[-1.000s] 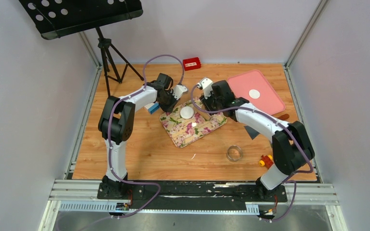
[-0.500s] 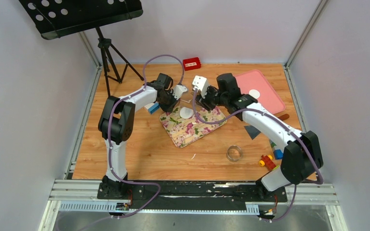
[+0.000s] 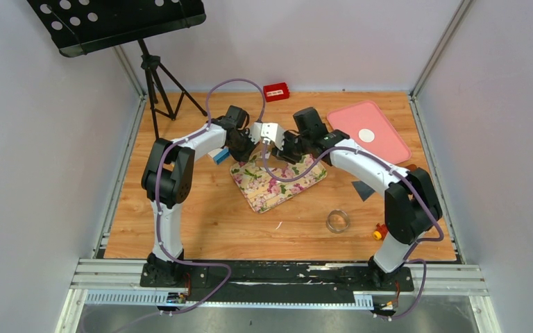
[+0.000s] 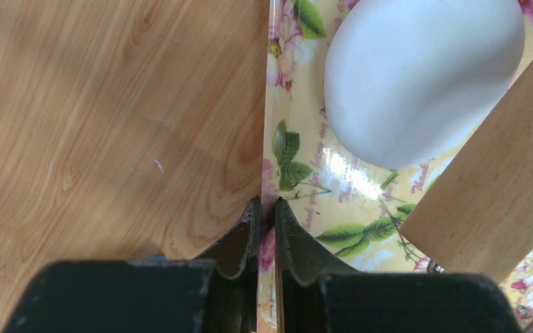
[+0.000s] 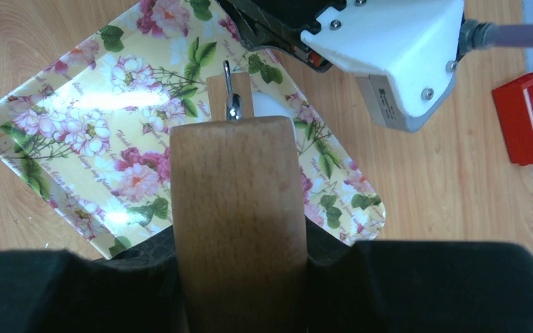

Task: Roll out the dumpling wrappers from the dough
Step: Flatten out the dough on the work surface.

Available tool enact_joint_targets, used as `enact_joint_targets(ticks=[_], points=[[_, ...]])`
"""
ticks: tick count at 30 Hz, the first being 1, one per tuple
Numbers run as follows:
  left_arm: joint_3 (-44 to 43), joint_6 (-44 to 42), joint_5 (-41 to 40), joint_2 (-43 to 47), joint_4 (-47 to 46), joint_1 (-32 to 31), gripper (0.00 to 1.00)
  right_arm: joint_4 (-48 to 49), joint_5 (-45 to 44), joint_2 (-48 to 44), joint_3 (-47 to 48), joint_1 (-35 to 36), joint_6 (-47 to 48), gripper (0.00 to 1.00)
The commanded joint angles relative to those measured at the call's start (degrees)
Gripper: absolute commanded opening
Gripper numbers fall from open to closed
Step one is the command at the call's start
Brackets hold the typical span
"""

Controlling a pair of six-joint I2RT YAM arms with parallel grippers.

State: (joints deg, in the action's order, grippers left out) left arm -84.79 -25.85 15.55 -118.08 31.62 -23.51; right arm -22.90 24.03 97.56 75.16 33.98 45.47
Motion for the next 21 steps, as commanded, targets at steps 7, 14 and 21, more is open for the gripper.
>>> enact_joint_targets(ticks=[7,14,21], points=[[2.4,-1.4,-2.0,-4.1,3.1,-0.2,0.00,-3.3,-1.8,0.5,7.3,2.2,8.1,0.00],[2.3,-1.4,-2.1,-4.2,3.2,-0.2,0.00,-4.3,-7.3,4.1,8.1,3.3,13.8,0.00],[2.3,-1.4,-2.1,-4.2,3.2,-0.2,0.00,-5.9,-7.2,6.8,8.6,3.3,16.3,0.00]])
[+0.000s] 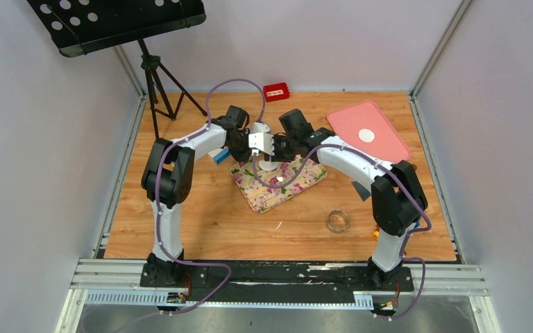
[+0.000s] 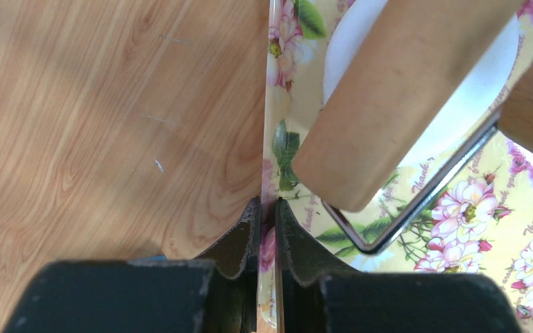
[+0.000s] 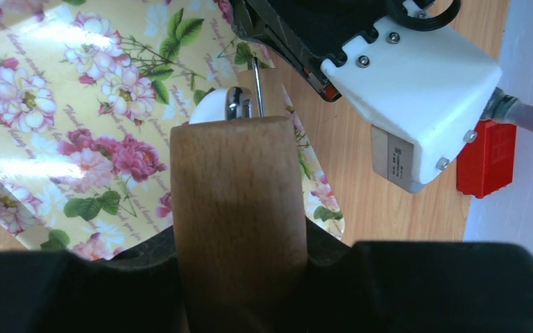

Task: Roll out the dumpling wrappers from the dough
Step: Flatten out the dough on the work surface.

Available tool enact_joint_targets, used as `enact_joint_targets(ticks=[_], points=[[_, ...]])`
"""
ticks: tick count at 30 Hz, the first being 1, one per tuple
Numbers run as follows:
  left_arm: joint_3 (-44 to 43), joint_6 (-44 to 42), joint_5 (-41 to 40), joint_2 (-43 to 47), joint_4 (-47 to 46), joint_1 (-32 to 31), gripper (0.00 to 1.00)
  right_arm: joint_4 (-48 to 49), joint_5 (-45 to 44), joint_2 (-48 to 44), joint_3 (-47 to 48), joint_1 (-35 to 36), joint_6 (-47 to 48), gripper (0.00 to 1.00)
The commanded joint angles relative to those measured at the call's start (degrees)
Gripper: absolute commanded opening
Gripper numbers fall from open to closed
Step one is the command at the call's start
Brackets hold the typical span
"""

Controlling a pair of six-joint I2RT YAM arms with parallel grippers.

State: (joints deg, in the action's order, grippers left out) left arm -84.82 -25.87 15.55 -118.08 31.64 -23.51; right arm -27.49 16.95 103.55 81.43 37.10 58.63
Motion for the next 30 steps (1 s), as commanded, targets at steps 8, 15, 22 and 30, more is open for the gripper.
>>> enact_joint_targets(ticks=[8,15,22,30], points=[[2.3,-1.5,-2.0,-4.2,3.3,-0.2,0.00,-7.5,1.4,0.3,-2.4,0.1,5.1,0.00],[2.4,-1.4,-2.1,-4.2,3.3,-0.2,0.00,-6.4,4.5,-4.6,-9.0,0.2,1.7,0.00],[2.3,-1.3,-2.3,-4.3,3.2,-0.3,0.00,11.5,-5.2,-8.2,-12.6,0.2,-6.1,0.00],[2.3,-1.4,-2.2,-4.2,3.2,-0.2,0.00,4.8,-0.5,-9.0,-4.7,0.2,-6.0,0.00]])
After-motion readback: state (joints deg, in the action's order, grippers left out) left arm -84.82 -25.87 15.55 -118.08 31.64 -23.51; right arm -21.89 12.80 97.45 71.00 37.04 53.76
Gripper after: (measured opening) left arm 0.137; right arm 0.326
